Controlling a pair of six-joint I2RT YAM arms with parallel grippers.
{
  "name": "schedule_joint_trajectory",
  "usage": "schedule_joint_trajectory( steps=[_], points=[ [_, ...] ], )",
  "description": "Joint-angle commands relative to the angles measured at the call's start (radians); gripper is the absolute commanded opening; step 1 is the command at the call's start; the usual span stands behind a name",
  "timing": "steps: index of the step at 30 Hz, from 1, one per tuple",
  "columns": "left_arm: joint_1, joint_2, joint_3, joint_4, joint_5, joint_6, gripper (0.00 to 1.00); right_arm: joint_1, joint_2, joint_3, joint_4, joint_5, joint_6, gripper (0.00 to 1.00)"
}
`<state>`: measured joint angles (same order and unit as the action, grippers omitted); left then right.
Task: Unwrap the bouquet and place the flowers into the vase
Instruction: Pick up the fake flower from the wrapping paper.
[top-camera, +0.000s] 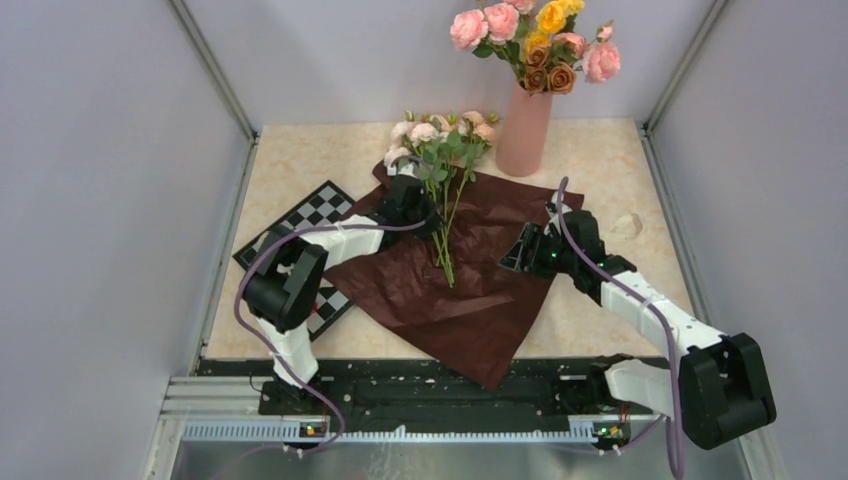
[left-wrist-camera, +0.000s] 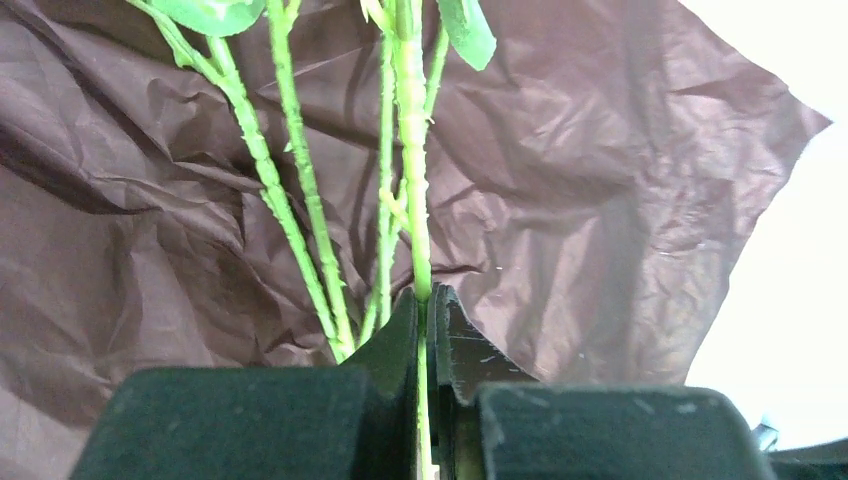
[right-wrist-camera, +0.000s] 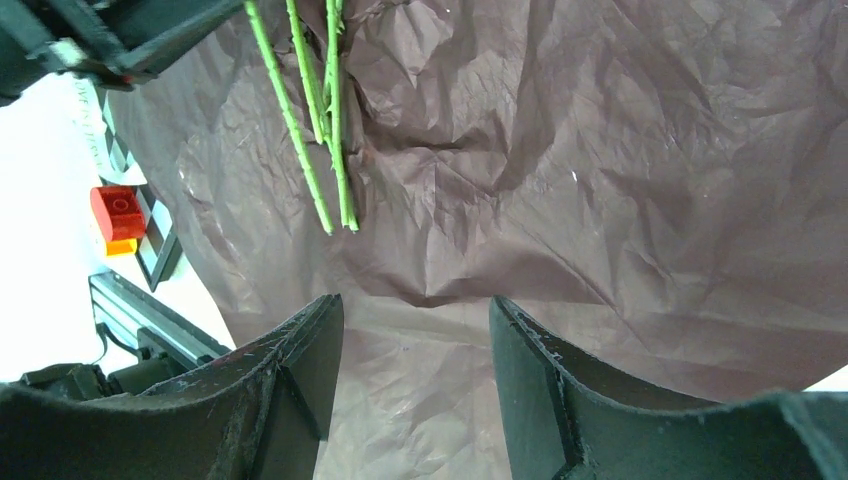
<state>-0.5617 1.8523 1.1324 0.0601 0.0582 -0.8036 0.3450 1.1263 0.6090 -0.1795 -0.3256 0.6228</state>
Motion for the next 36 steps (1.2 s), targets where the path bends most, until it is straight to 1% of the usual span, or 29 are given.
schedule_joint_trajectory(
  steps=[1, 5, 7, 10, 13, 19, 23, 26, 30, 36],
  points=[
    [-0.003, -0.134, -0.054, 0.172, 0.018, -0.015, 0.0, 0.004, -0.046, 0.03, -0.014, 0.024, -0.02, 0.57],
    [-0.006, -0.207, -0.107, 0.256, 0.088, 0.01, 0.0, 0.006, -0.071, 0.043, 0.001, 0.012, -0.023, 0.58],
    [-0.016, -0.26, -0.142, 0.28, 0.09, 0.03, 0.0, 0.005, -0.091, 0.055, 0.024, -0.014, -0.025, 0.6],
    [-0.037, -0.36, -0.209, 0.318, 0.105, 0.071, 0.0, 0.005, -0.117, 0.072, 0.092, -0.103, -0.027, 0.66],
    [-0.063, -0.452, -0.288, 0.387, 0.186, 0.099, 0.0, 0.006, -0.137, 0.093, 0.196, -0.226, -0.015, 0.71],
    [-0.168, -0.612, -0.393, 0.488, 0.276, 0.132, 0.0, 0.006, -0.115, 0.17, 0.362, -0.391, 0.049, 0.75],
    [-0.244, -0.683, -0.453, 0.556, 0.302, 0.119, 0.0, 0.009, -0.087, 0.227, 0.44, -0.417, 0.094, 0.76],
    [-0.289, -0.715, -0.467, 0.556, 0.315, 0.111, 0.0, 0.013, -0.062, 0.254, 0.478, -0.432, 0.114, 0.75],
    [-0.331, -0.736, -0.493, 0.568, 0.294, 0.105, 0.0, 0.023, -0.046, 0.275, 0.531, -0.463, 0.142, 0.71],
    [-0.346, -0.723, -0.489, 0.576, 0.289, 0.106, 0.0, 0.046, -0.041, 0.285, 0.551, -0.487, 0.15, 0.62]
  ],
)
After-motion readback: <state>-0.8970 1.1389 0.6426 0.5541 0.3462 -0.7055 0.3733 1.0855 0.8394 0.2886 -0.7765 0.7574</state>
